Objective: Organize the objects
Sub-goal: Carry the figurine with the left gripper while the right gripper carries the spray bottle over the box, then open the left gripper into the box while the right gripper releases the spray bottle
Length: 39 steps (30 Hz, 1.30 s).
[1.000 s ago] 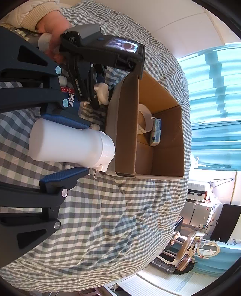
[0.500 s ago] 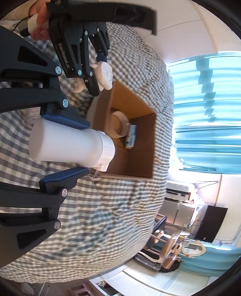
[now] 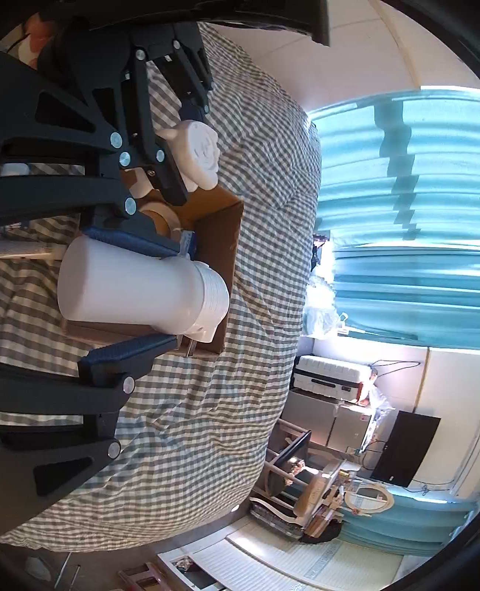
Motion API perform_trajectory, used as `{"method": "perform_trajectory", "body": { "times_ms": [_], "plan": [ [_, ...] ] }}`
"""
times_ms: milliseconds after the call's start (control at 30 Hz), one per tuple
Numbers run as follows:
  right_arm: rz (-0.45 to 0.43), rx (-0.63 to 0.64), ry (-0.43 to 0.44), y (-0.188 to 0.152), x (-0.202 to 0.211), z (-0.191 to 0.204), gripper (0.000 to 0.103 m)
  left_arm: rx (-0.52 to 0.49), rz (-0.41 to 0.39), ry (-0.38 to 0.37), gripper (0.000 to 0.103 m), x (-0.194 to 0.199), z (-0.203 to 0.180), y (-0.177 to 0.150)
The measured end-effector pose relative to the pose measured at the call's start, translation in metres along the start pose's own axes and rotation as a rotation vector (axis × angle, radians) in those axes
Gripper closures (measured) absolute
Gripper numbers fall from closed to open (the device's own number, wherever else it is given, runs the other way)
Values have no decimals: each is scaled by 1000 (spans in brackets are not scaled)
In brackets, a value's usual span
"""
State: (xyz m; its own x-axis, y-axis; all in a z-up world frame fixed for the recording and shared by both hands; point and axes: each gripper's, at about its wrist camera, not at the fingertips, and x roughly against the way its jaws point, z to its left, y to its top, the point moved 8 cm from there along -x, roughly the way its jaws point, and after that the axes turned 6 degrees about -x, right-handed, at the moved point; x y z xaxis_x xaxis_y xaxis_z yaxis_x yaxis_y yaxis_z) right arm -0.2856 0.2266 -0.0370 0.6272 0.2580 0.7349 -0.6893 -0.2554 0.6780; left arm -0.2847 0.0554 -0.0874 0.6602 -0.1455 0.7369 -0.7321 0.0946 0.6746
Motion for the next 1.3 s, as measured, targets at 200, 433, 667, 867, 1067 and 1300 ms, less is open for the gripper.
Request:
{"method": "perform_trajectory", "body": {
  "times_ms": [200,433,667,867,1067,1300],
  "plan": [
    [64,-49,19,2,-54,-14,60,-6,54,8,55,-45,9,-10],
    [99,-57,42,-5,-87,-14,60,-43,82,23,55,-76,14,-22],
    [59,-129,81,4,-80,-21,48,-34,89,27,44,-84,15,-30],
    [-17,-167,90,16,-39,-29,35,-8,73,60,12,-63,16,-29],
    [-90,-141,35,15,30,-31,35,6,-7,106,8,-6,16,-19],
    [-162,-89,17,1,117,-19,35,1,-104,140,3,78,6,-17]
  ]
}}
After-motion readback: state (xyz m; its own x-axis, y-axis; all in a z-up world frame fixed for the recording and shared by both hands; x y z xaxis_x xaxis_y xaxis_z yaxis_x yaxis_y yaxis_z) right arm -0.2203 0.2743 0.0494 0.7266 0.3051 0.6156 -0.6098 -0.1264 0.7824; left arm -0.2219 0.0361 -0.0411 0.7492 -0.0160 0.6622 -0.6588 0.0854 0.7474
